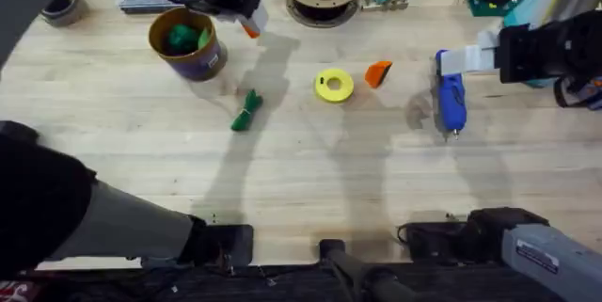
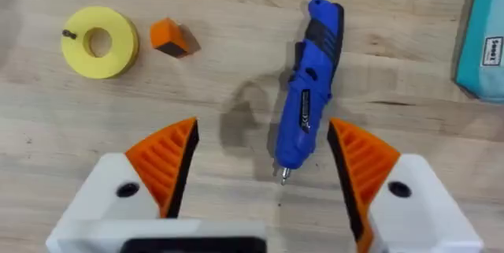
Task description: Pick up the gripper from the table and insert it into the empty holder that is missing its gripper. Then pick up a screw, insert it into the mounting hole, and use the screwdriver to tighten it. Finally, clean up the table by picking up the vegetable and placing it into the bucket.
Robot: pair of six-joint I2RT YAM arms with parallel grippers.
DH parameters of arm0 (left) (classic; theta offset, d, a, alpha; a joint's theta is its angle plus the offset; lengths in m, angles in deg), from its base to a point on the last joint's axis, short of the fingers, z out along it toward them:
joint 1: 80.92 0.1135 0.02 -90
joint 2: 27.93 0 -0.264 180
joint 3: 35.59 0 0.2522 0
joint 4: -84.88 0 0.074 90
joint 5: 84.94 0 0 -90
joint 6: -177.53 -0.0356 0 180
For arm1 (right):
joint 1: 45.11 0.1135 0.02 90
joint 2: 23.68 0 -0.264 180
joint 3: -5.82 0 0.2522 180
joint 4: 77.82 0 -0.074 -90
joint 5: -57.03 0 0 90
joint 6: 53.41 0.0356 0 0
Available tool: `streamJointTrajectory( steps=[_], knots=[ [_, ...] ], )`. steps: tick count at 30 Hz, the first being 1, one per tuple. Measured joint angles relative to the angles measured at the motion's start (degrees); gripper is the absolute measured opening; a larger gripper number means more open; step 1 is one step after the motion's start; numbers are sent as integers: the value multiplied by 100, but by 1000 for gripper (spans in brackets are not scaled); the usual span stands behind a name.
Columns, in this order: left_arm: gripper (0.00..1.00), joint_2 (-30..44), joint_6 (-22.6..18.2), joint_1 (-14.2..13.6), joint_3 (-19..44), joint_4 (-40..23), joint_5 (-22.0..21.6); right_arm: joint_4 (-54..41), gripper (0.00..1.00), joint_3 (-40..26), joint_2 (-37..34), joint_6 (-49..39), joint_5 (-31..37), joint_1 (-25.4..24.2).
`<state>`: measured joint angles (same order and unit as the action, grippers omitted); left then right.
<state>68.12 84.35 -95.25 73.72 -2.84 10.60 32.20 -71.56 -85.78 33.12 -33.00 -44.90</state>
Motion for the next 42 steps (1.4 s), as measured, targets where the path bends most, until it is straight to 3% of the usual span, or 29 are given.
streamJointTrajectory(
  steps=[6,7,9,12,13,14,42],
  knots=[
    [6,2,0,0,53,-1,0,-1,997,0,0,0,0,0],
    [52,2,-11,0,53,0,-1,-1,997,0,0,0,-1,0],
    [293,2,1,0,53,-1,-15,-8,997,0,0,0,0,0],
    [780,2,2,0,53,1,-22,-68,997,0,0,0,0,0],
    [894,2,20,0,53,-1,-20,-83,997,0,0,0,-1,-1],
    [928,2,22,0,53,-1,-21,-86,997,0,0,0,0,0],
    [992,0,22,0,53,3,-22,-123,997,0,0,0,0,0]
  ],
)
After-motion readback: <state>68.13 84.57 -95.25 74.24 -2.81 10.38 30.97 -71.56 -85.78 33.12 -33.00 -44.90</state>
